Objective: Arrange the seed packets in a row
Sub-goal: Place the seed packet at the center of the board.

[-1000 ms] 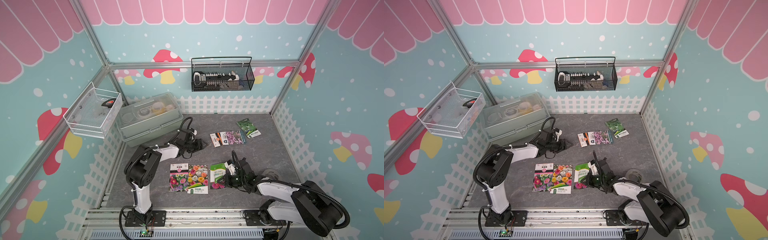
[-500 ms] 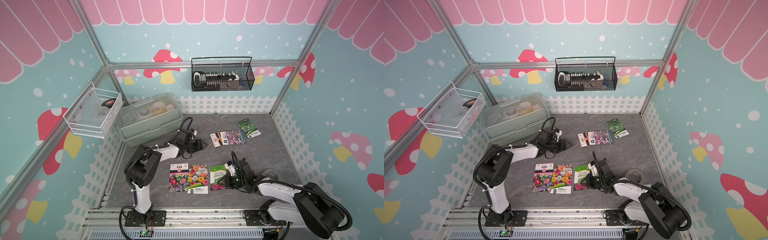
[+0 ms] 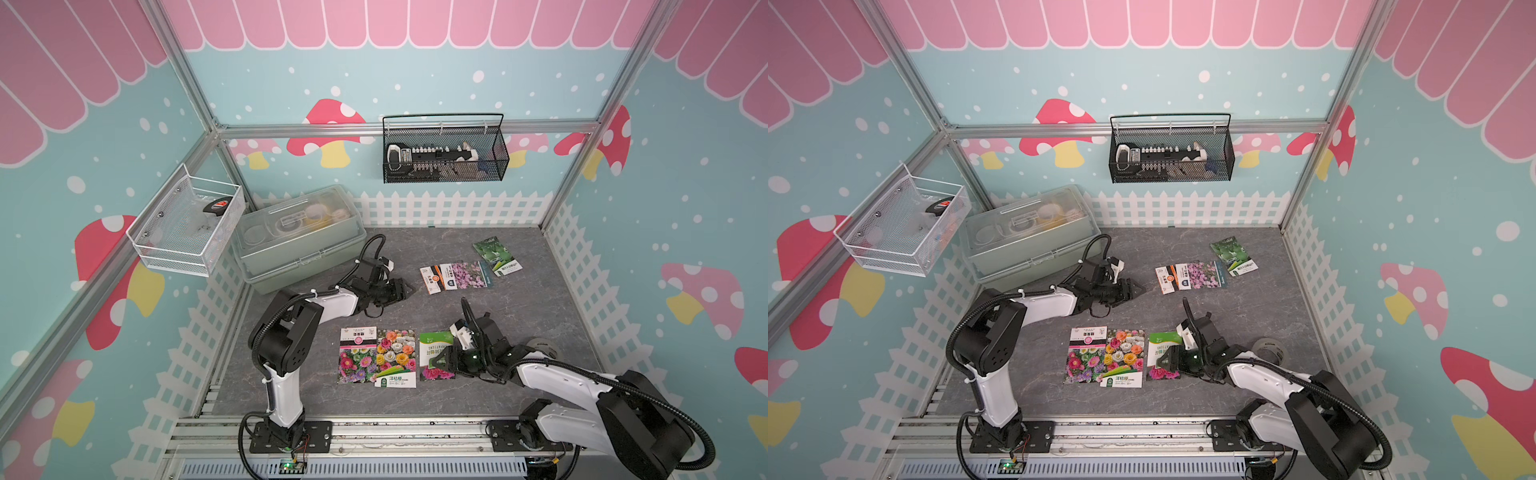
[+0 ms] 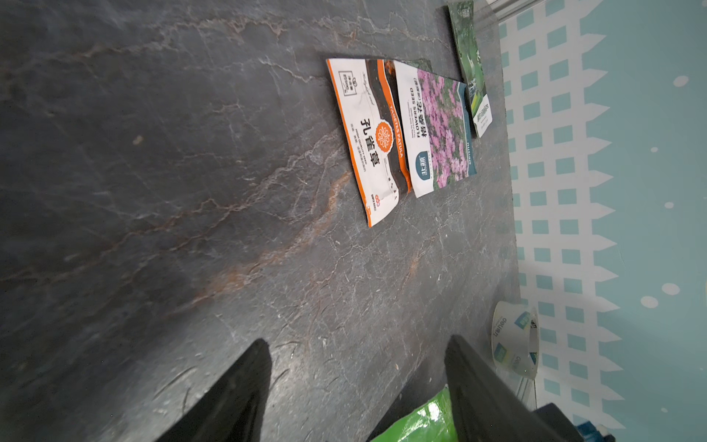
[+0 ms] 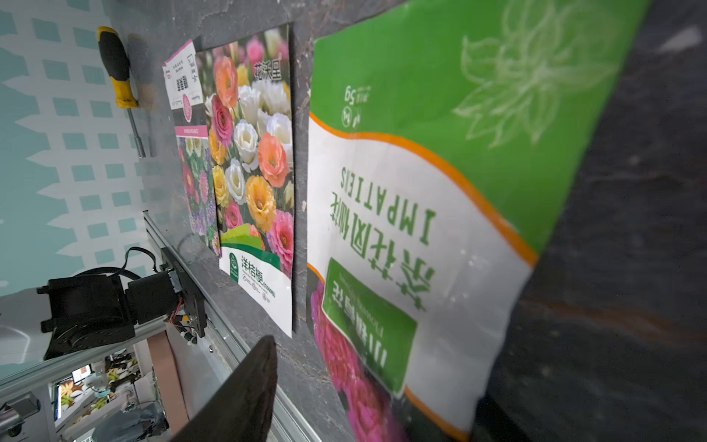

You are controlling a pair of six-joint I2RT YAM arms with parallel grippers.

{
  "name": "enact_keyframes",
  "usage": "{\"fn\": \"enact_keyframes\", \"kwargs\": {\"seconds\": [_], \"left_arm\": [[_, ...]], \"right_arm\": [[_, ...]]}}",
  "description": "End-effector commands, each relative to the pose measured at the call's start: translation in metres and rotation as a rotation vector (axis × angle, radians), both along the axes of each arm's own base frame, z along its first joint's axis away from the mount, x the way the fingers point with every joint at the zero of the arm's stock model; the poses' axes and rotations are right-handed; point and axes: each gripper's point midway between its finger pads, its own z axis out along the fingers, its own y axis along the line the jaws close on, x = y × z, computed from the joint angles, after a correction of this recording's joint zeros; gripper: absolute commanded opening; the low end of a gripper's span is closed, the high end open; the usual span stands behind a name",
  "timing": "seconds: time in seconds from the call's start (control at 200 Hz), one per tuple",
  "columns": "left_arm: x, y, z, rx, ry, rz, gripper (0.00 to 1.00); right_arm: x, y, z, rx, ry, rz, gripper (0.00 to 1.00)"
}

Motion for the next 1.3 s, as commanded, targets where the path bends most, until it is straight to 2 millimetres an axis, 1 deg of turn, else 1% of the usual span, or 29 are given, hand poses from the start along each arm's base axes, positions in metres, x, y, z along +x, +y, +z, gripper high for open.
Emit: {"fn": "enact_keyframes", "kwargs": {"seconds": [0.0, 0.24, 0.445, 0.636, 0.896, 0.946, 0.976, 1.051, 1.101, 1.176, 1.296], "left_arm": [[0.004, -0.002, 0.013, -0.007, -0.042, -0.005, 0.72], [0.005, -0.003, 0.011, -0.006, -0.039, -0.007, 0.72], [0.005, -0.003, 0.010, -0.004, -0.037, -0.008, 0.72], [0.005, -0.003, 0.007, -0.005, -0.030, -0.010, 0.72], [0.004, -0.003, 0.007, 0.001, -0.029, -0.010, 0.72], [0.005, -0.002, 0.007, 0.001, -0.030, -0.010, 0.72], [0.005, -0.003, 0.007, 0.000, -0.029, -0.011, 0.72], [0.005, -0.003, 0.007, 0.000, -0.028, -0.011, 0.72], [0.005, -0.003, 0.007, -0.001, -0.029, -0.012, 0.72], [0.005, -0.004, 0.007, -0.002, -0.029, -0.012, 0.72], [0.006, -0.005, 0.005, -0.006, -0.023, -0.013, 0.72]], "right_arm": [[-0.002, -0.012, -0.001, -0.091, 0.000, 0.001, 0.62], [-0.003, -0.010, -0.011, -0.092, 0.032, 0.006, 0.61], [-0.001, -0.010, -0.009, -0.098, 0.025, 0.007, 0.61], [0.000, -0.003, -0.009, -0.074, 0.032, 0.025, 0.61], [-0.002, -0.006, -0.013, -0.097, 0.053, 0.024, 0.62], [-0.002, -0.009, -0.013, -0.115, 0.056, 0.024, 0.66], [-0.003, -0.010, -0.013, -0.124, 0.057, 0.024, 0.70], [-0.005, -0.016, -0.013, -0.168, 0.071, 0.025, 0.85], [-0.007, -0.023, -0.014, -0.218, 0.083, 0.025, 0.88], [-0.008, -0.034, -0.013, -0.287, 0.088, 0.023, 0.94], [-0.007, -0.047, -0.010, -0.364, 0.077, 0.009, 0.96]]}}
